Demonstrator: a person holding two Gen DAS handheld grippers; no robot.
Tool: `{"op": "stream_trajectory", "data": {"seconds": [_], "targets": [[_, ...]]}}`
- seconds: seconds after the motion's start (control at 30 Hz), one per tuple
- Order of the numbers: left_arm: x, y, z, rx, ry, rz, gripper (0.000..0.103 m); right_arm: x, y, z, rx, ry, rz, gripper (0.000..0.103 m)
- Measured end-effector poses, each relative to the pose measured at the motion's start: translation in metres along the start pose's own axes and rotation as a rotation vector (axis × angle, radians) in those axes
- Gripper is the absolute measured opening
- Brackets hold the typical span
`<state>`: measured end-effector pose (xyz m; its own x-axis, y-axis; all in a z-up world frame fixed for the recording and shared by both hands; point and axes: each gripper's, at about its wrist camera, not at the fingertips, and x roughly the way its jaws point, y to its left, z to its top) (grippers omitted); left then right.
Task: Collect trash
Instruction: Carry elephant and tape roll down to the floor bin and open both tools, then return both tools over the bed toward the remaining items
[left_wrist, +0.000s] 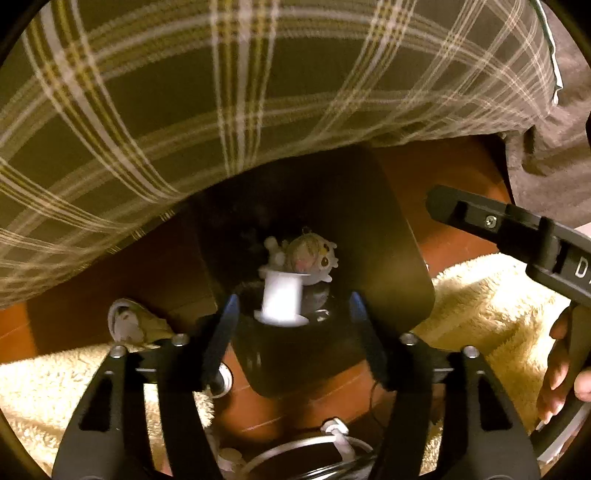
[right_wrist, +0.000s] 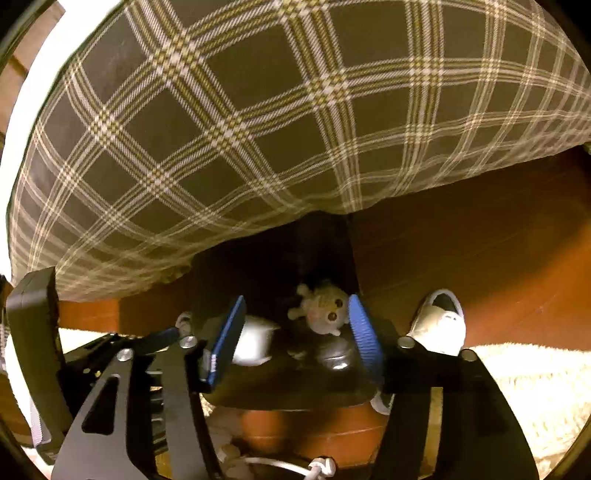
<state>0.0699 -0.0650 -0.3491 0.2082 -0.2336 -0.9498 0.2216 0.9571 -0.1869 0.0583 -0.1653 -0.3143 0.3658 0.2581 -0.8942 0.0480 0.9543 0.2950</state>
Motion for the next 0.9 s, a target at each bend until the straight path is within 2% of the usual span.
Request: {"op": "stream_trajectory", "data": {"seconds": [0.17,0.33,0.57,0.6,0.7,0.9], "targets": [[-0.021,0.001,0.003,0.002,-0.043,0.016,0.073,-0.019,-0.004,0.006,0.003,-0.046,-0.006,0.072],[-0.075,-0.01,0.006,0.041,-0.159,0.043,0.085,-0.066,0.0,0.015,-0.028,-0.161,-0.028,0.077],[-0.165,-0.019,0.027,0.044,-0.336,0.041,0.087,-0.161,0.011,0.052,-0.074,-0.399,-0.052,0.083],[-0.174,-0.021,0.031,0.044,-0.353,0.044,0.088,-0.169,0.012,0.058,-0.081,-0.421,-0.053,0.087],[-0.203,-0.009,0.045,0.032,-0.418,0.066,0.089,-0.193,0.019,0.08,-0.114,-0.486,-0.058,0.089],[-0.231,0.014,0.087,0.0,-0.492,0.111,0.09,-0.195,0.025,0.133,-0.139,-0.517,-0.043,0.089]]}}
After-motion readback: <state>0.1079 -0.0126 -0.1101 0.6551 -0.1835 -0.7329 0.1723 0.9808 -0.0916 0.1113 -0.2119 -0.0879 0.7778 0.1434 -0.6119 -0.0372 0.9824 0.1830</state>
